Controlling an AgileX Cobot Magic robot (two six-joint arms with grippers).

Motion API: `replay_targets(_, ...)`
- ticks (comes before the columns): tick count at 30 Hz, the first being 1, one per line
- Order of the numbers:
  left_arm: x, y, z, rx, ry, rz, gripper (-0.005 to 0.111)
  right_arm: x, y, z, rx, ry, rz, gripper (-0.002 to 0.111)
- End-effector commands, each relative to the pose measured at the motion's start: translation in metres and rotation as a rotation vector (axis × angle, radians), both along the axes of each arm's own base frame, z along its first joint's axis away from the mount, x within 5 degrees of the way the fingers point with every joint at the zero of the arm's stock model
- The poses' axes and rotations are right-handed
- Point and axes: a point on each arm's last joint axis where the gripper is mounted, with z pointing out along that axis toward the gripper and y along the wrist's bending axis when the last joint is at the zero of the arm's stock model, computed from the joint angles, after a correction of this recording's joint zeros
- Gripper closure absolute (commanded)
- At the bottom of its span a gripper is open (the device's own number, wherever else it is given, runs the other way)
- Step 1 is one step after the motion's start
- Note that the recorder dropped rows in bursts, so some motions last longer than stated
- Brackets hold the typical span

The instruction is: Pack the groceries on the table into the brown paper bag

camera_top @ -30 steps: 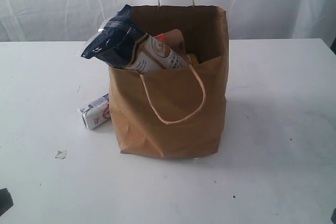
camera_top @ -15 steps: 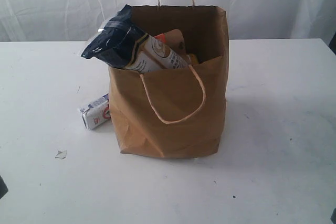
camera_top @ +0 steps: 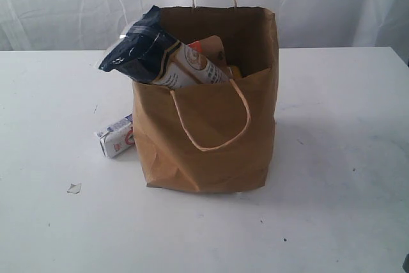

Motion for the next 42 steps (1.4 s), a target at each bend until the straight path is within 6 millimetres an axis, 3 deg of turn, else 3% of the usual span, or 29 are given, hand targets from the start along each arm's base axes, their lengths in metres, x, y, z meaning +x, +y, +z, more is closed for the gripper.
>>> replay_targets(1,0.032,-0.001,0.022,0.337,0.036,0.141,0.106,0.0,0.0,-0.002,0.005,0.006,-0.004,0.108)
replay_targets(4,0.056,-0.022,0.027,0.437,0.051,0.121,0.093,0.0,0.0,-0.002,0.005,0.006,-0.004,0.108)
replay_targets(7,0.08,-0.045,0.019,0.494,0.054,0.083,0.069,0.0,0.0,-0.002,0.005,0.006,-0.004,0.108)
replay_targets(9,0.098,-0.057,0.006,0.568,0.047,0.087,0.05,0.0,0.0,-0.002,0.005,0.006,-0.004,0.108)
replay_targets(12,0.122,-0.065,-0.015,0.692,0.061,0.146,0.038,0.0,0.0,-0.002,0.005,0.006,-0.004,0.108)
replay_targets(15,0.15,-0.064,-0.036,0.723,0.086,0.166,0.038,0.0,0.0,-0.002,-0.003,0.006,-0.003,0.108)
replay_targets(17,0.174,-0.057,-0.051,0.635,0.128,0.199,0.038,0.0,0.0,-0.002,-0.005,0.006,-0.003,0.108)
replay_targets(24,0.221,-0.046,-0.063,0.37,0.182,0.184,0.038,0.0,0.0,-0.002,-0.005,0.006,-0.003,0.108)
replay_targets(31,0.246,-0.07,-0.096,0.32,0.201,-0.055,0.038,0.0,0.0,-0.002,-0.003,0.004,-0.003,0.108)
replay_targets(42,0.286,-0.072,-0.128,0.372,0.208,-0.065,0.038,0.0,0.0,-0.002,-0.003,0.004,-0.003,0.108)
